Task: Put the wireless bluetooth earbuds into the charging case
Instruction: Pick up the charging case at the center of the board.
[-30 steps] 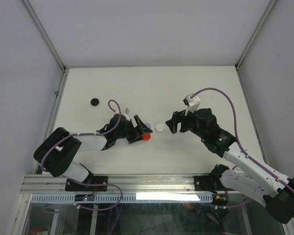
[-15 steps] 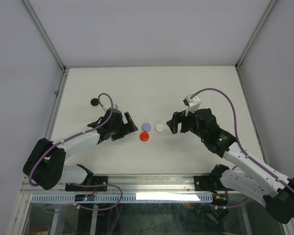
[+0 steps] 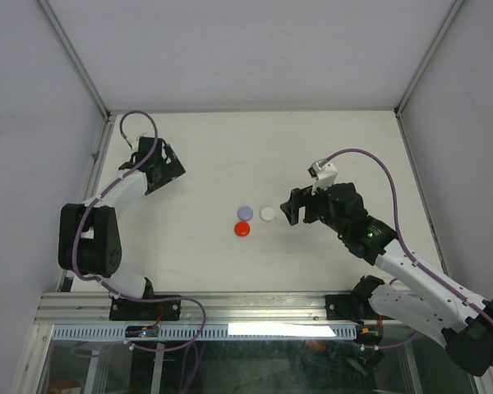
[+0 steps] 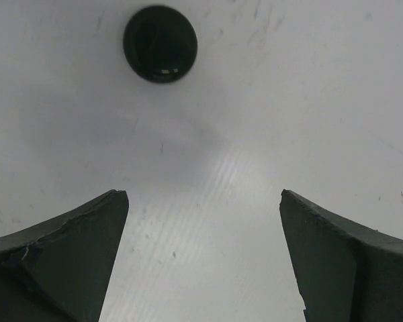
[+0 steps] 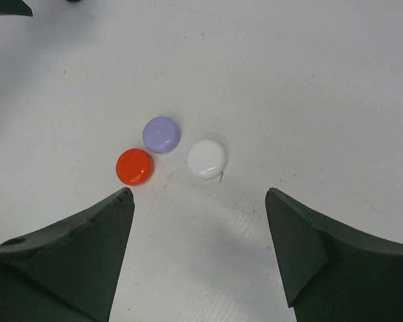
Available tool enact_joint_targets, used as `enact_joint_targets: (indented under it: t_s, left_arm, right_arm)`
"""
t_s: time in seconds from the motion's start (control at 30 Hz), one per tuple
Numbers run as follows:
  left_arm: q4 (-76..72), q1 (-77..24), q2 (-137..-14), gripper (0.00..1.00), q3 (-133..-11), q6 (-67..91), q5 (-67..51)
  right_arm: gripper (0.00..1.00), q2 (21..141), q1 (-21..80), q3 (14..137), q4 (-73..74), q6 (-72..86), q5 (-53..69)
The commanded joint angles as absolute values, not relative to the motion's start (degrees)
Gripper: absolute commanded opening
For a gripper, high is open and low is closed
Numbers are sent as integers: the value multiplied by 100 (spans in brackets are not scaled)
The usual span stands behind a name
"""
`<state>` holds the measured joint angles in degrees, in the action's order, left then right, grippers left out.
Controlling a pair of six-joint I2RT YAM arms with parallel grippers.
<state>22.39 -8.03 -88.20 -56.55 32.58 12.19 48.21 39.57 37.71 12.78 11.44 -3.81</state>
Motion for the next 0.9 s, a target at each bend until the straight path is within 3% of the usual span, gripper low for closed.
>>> enact_joint_targets:
  t_s: [0.0,0.3,0.57,0.73,0.87]
  left_arm:
    - [2259,-395,-9418,99,-6431,3118,1312]
    - [2299,-94,-10454,87,-7290,4576,1834]
    - [2950,-99,-11195,86,-8180,5296,2339]
    - [3283,-103,-11492,74,-8471,5439,2470]
    - [3336,-109,-11596,71,-8521,5337,2393]
  right_arm:
    - [82,4783,3932,3766,992,1063,-431]
    - [83,4951,3931,3760,956,1024,-431]
    - [83,5045,3930,3727,912,1010,-466]
    - [83,5081,3922,3719,887,1001,-483]
    - [83,5121,3916,3709,853,1000,-476]
